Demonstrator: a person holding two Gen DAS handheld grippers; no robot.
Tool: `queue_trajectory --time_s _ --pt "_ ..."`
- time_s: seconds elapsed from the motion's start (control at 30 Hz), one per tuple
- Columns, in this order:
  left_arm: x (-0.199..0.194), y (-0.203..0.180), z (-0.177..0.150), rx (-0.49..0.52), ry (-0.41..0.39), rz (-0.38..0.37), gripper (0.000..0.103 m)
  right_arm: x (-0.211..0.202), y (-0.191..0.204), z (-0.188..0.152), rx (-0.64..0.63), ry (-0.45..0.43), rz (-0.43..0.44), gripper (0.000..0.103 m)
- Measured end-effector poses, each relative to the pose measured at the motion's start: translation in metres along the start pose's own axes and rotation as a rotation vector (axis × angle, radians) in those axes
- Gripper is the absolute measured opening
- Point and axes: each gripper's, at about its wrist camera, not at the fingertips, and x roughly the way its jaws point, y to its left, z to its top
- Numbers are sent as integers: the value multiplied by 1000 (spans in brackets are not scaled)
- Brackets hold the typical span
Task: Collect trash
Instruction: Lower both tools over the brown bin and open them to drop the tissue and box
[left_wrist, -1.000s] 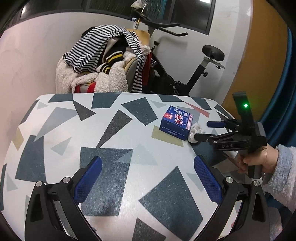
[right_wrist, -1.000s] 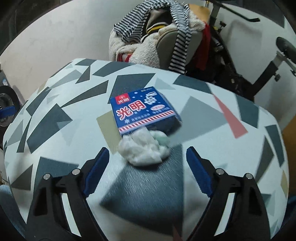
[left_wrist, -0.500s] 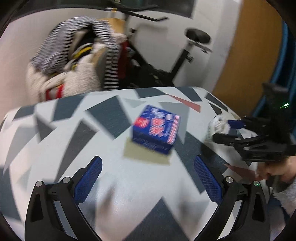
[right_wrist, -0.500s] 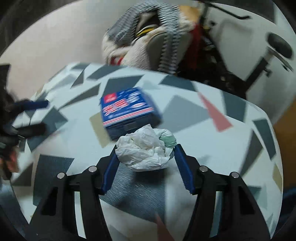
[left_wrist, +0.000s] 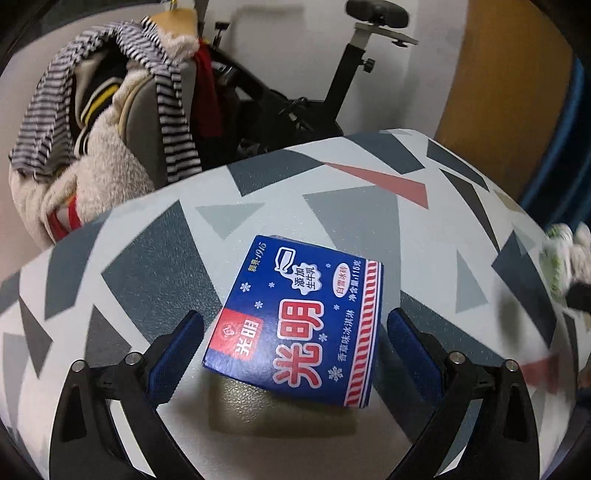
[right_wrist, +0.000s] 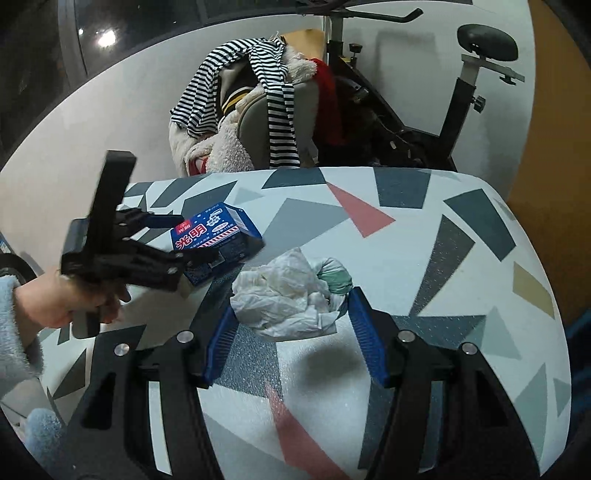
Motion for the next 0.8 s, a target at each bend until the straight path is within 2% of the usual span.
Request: queue_trajectory --time_s 0.13,0.27,0.57,0.8 --pt "-8 -1 -5 -11 18 -2 84 -7 -1 -4 13 -7 3 60" --pt "-33 -4 -18 -22 0 4 84 -17 5 -10 26 -12 18 60" --pt "-136 -22 -72 -72 -103 4 84 -51 45 -40 -27 -1 32 60" --pt "-223 -51 -144 -115 -182 -14 84 -81 77 -74 -53 15 48 60"
